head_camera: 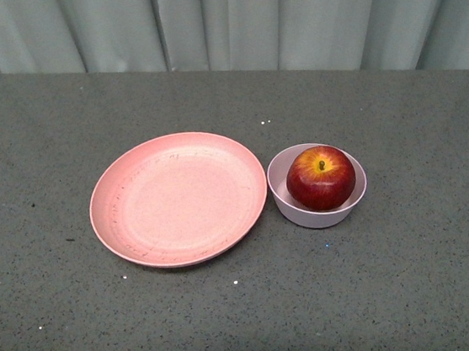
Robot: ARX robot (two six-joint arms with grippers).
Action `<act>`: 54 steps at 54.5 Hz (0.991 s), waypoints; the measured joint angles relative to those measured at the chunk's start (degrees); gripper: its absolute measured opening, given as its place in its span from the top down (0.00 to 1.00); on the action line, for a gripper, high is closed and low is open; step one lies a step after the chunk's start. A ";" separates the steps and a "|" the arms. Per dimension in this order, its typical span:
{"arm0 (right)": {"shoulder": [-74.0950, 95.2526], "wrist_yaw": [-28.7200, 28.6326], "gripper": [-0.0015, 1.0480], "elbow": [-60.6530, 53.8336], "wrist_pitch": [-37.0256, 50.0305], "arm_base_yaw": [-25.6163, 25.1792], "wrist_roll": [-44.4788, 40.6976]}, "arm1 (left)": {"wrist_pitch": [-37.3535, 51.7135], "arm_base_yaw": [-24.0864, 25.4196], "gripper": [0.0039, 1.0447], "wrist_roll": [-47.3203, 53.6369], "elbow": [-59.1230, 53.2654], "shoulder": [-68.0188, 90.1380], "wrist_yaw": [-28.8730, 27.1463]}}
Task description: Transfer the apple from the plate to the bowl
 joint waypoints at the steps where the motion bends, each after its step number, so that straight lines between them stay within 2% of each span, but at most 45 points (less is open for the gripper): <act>1: -0.02 0.00 0.09 0.00 0.00 0.00 0.00 | -0.66 0.00 0.97 0.00 -0.02 -0.72 0.00; 35: 0.00 0.00 0.09 0.00 0.00 0.00 0.00 | -17.68 0.00 0.97 0.00 -0.04 -18.45 0.00; 50: 0.00 0.00 0.09 0.00 0.00 0.00 0.00 | -22.01 0.00 0.97 0.00 -0.04 -22.75 0.02; 54: 0.00 0.00 0.09 0.00 0.00 0.00 0.00 | -29.62 0.00 0.97 0.02 -0.02 -28.46 0.13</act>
